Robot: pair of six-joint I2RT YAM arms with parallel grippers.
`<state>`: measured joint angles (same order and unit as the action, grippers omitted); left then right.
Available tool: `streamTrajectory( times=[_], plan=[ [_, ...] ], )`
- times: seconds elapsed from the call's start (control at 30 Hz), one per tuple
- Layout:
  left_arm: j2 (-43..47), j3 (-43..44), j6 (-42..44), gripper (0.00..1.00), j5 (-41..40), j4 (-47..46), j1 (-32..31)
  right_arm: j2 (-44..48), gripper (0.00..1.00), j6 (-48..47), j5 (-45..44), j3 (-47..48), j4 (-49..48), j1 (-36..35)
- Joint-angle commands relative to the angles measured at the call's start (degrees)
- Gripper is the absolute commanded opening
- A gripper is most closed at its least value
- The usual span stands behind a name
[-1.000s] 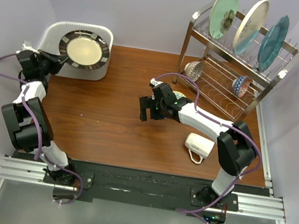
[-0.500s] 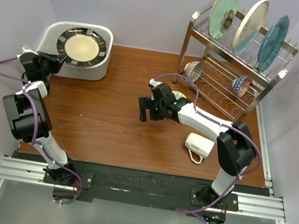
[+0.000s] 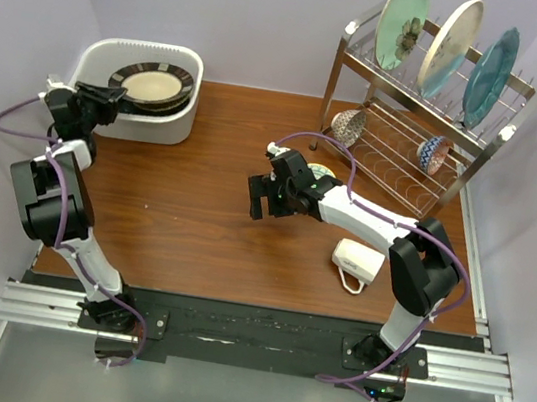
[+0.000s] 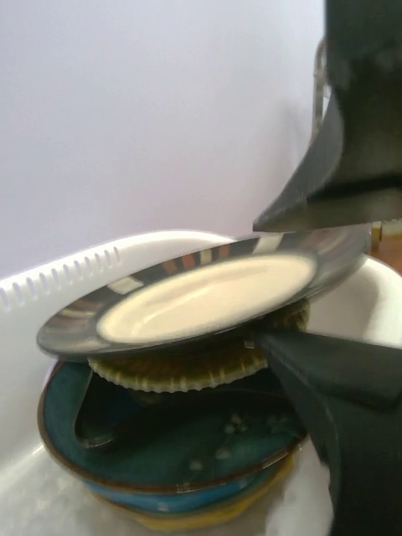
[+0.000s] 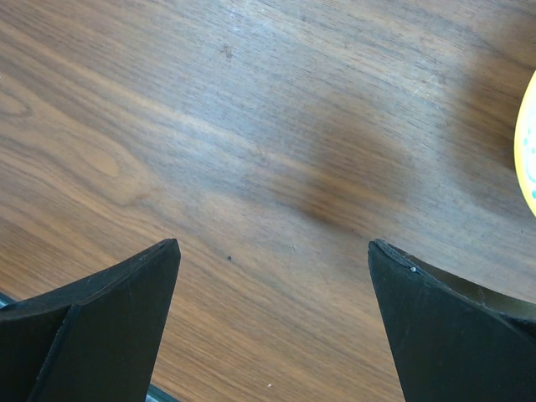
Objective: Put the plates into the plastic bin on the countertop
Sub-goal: Place the plate in the plastic bin, then reset both arms
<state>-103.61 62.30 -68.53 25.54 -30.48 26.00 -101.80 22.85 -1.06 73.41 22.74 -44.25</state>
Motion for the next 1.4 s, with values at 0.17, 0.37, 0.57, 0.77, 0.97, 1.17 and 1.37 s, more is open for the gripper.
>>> streamTrajectory(
  times=[0.17, 0.37, 0.57, 0.77, 0.97, 1.17, 1.37],
  plan=[
    [5.78, 2.39, 2.44, 0.88, -1.01, -4.15, -1.04, 3.10, 0.98, -0.97, -1.40, 1.48, -0.59, -0.22],
    [13.95, -3.23, 7.27, 1.00, -3.56, -2.31, -2.53, 3.36, 0.99, -0.88, -1.31, 1.39, -0.59, -0.40],
    [21.52, -7.37, 10.43, 1.00, -7.44, 2.53, -3.15, 4.15, 0.99, -0.88, -1.58, 0.95, -0.68, -0.57],
    [18.46, -4.21, 10.97, 1.00, -4.36, 7.45, -3.06, 4.50, 0.99, -0.70, -1.49, 1.04, -0.42, -0.66],
    [17.65, -3.15, 13.24, 1.00, -1.98, 8.77, -3.67, 5.29, 0.99, -0.79, -2.02, 0.95, -0.24, -0.66],
    [20.37, -4.03, 17.63, 1.00, 0.03, 10.09, -4.03, 5.38, 0.99, -0.62, -2.10, 1.21, -0.15, -0.57],
    [24.33, -3.16, 26.14, 1.00, 0.22, 13.59, -5.60, 5.73, 0.99, -0.79, -3.16, 1.91, 0.63, -0.66]
  ],
)
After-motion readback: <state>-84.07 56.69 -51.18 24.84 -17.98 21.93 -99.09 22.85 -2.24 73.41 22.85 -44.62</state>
